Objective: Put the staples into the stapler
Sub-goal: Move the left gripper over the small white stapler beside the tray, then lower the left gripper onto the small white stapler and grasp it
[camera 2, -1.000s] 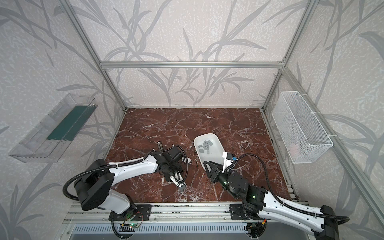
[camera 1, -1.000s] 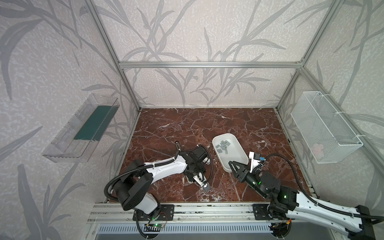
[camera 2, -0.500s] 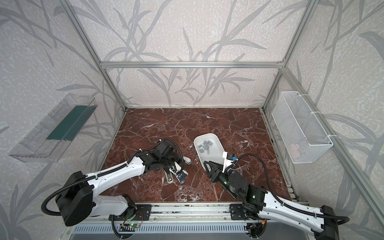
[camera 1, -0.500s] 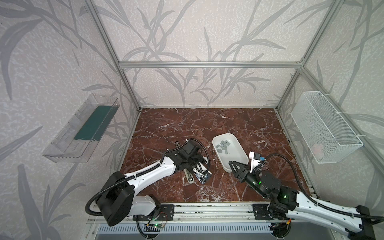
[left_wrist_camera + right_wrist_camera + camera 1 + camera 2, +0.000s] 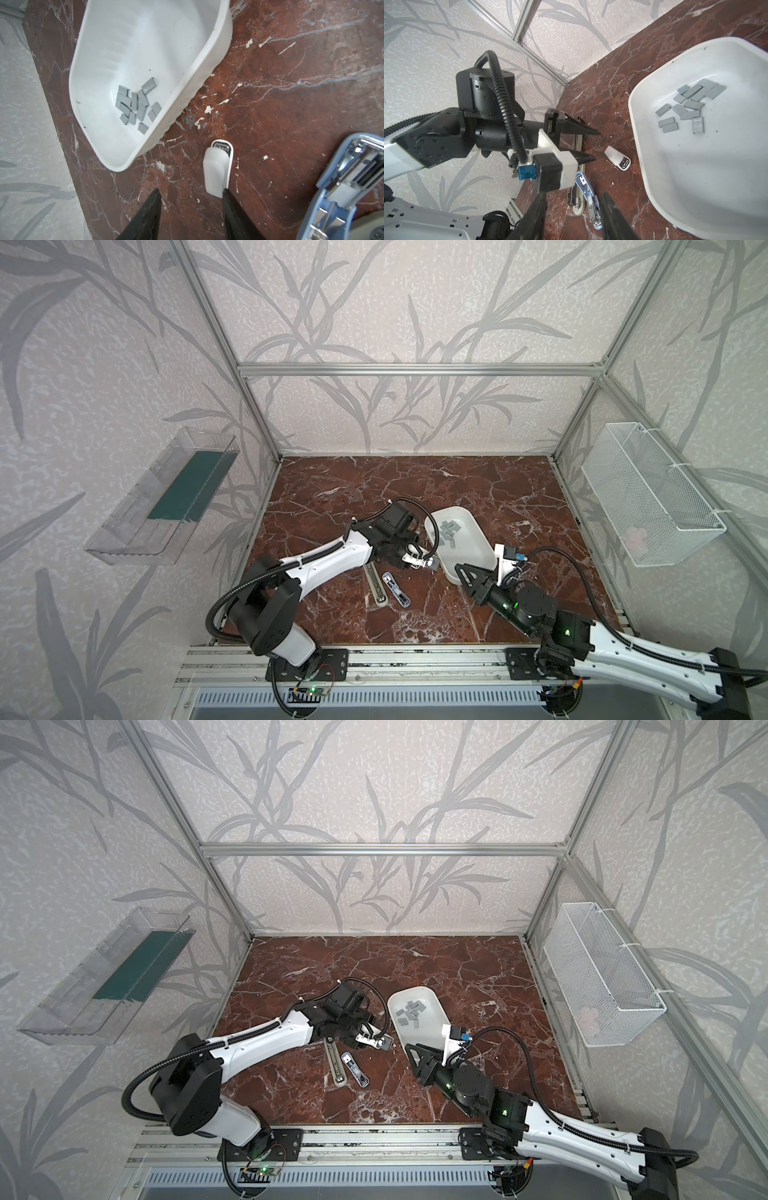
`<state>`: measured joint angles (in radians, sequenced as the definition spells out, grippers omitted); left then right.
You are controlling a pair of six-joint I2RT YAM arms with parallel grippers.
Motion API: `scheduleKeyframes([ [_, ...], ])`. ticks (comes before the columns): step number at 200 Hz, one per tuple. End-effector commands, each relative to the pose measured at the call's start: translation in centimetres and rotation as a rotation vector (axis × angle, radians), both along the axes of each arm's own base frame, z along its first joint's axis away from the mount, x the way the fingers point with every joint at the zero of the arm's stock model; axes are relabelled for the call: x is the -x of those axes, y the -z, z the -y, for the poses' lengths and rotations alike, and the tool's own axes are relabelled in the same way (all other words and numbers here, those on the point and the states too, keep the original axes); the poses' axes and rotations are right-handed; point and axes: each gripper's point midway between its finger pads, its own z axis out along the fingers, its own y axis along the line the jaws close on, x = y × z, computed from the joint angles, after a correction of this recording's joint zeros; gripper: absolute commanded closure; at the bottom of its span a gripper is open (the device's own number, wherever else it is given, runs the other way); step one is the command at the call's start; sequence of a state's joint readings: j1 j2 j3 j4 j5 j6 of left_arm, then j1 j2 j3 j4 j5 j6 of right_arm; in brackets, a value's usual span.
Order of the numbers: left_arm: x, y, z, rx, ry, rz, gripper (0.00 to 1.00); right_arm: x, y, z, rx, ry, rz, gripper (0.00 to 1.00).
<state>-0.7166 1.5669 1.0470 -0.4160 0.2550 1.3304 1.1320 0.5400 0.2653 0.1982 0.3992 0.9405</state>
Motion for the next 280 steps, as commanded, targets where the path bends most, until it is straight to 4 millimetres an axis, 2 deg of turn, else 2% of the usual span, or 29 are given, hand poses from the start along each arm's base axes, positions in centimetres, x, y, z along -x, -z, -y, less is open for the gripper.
scheduleKeyframes([
  [1, 0.9, 1.3, -0.8, -0.040, -0.037, -0.103, 0.50, 0.0, -0.4, 0.0, -0.012, -0.001, 0.020, 0.56],
  [32, 1.3, 1.8, -0.6, -0.055, -0.040, -0.170, 0.51, 0.0, -0.4, 0.0, -0.011, -0.001, 0.020, 0.56],
  [77, 0.8, 3.0, -0.2, -0.085, -0.086, -0.239, 0.52, -0.1, -0.4, 0.1, -0.010, 0.002, 0.022, 0.56],
  [114, 0.1, 4.1, -0.5, -0.130, -0.124, -0.267, 0.53, -0.1, -0.4, 0.0, -0.012, -0.001, 0.022, 0.55],
  [181, 0.1, 6.0, -1.2, -0.209, -0.148, -0.327, 0.59, 0.0, -0.5, 0.1, -0.018, -0.005, 0.022, 0.55],
  [226, 0.6, 5.9, -1.0, -0.211, -0.132, -0.364, 0.66, 0.1, -0.6, 0.4, -0.022, -0.002, 0.027, 0.55],
  [280, 1.0, 6.3, -1.0, -0.214, -0.124, -0.387, 0.64, 0.1, -0.7, 0.6, -0.025, 0.003, 0.029, 0.55],
])
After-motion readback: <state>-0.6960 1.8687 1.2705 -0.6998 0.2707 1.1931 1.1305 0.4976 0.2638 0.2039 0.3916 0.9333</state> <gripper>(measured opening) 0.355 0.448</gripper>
